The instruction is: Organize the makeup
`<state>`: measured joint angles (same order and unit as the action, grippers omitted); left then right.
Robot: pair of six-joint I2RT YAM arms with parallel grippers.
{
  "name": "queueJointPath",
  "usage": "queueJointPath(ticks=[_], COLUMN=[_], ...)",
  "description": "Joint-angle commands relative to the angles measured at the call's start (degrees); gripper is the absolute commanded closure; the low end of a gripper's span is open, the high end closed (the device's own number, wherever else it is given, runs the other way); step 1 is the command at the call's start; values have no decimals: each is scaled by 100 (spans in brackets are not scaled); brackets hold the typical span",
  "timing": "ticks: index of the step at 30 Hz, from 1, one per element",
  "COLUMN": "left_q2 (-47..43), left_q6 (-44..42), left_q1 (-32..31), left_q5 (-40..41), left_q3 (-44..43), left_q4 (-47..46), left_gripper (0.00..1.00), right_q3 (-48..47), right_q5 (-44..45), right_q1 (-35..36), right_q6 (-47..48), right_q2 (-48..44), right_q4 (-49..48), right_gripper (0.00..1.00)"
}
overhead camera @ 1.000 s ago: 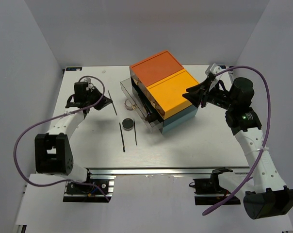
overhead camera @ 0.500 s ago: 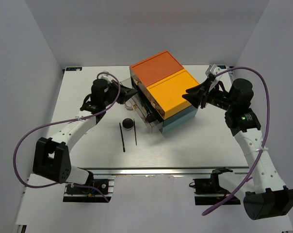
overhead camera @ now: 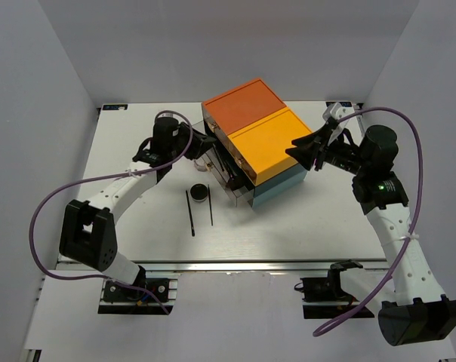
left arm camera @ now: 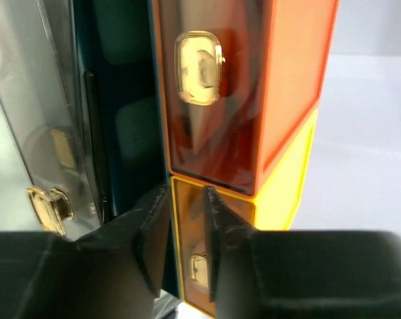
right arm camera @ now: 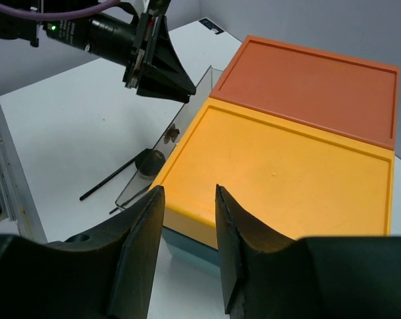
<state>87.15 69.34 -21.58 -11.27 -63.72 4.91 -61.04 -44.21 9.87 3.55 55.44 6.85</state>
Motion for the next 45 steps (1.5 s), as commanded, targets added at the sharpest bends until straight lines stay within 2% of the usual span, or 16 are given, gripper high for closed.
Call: queueJointPath(ticks=[1, 2, 3, 5, 7, 8, 9, 11, 13, 15, 17, 22, 26, 32, 38, 45], left_q2=[-76, -102, -146, -321, -479, -680, -813, -1338, -1770, -2377, -2719, -2643, -2537, -2957, -4466, -5357], left_q6=[-131, -279, -420, -1145, -1711, -2122, -2266, -2416, -2364, -2276, -2241, -1952, -1889, -1872, -1441, -1046], left_q1=[-21, -21, -13, -21, -21, -13, -13, -13, -21, -13, -13, -30, -48, -56, -48, -48], left_q5=[-50, -68, -69, 229, 606, 1026, 1308, 1626, 1663, 1628, 1584, 1601, 1838, 2234, 2734, 2849], left_q3=[-359, -456, -570, -991, -1151, -1038, -889, -154, 384, 1053, 1492, 2030, 2136, 2408, 2777, 2778], left_q4=[72, 141, 403, 1278, 2028, 2397, 2966, 3339, 3385, 3324, 3297, 3394, 3490, 3744, 4569, 5169], left_gripper=[65, 89, 97, 100, 100, 98, 81, 63, 46, 36, 35, 38, 38, 42, 44, 44], right_q3=[4, -40, -57, -14, -83, -162, -198, -216, -198, -189, -224, -627, -1163, -1481, -2201, -2685], right_q5=[-421, -927, -1158, -1650, -1627, -1383, -1154, -383, 50, 543, 1042, 2239, 3354, 4269, 5148, 5581], right_q1=[-20, -29, -29, 6, 346, 558, 1073, 1629, 2377, 2973, 3266, 3987, 4514, 5156, 5482, 5254], right_q6=[215, 329, 513, 611, 1003, 1355, 1637, 2262, 2448, 2353, 1872, 982, 332, -679, -1365, -2209], right_q2=[-42, -25, -7, 28, 124, 160, 177, 221, 405, 764, 1038, 1880, 2514, 3402, 4685, 5828], right_q4=[-97, 43, 96, 176, 560, 867, 1271, 1572, 1731, 1749, 1548, 1091, 1239, 1406, 1837, 2092], right_gripper=[57, 55, 54, 54, 55, 59, 62, 66, 65, 66, 68, 68, 59, 50, 60, 65])
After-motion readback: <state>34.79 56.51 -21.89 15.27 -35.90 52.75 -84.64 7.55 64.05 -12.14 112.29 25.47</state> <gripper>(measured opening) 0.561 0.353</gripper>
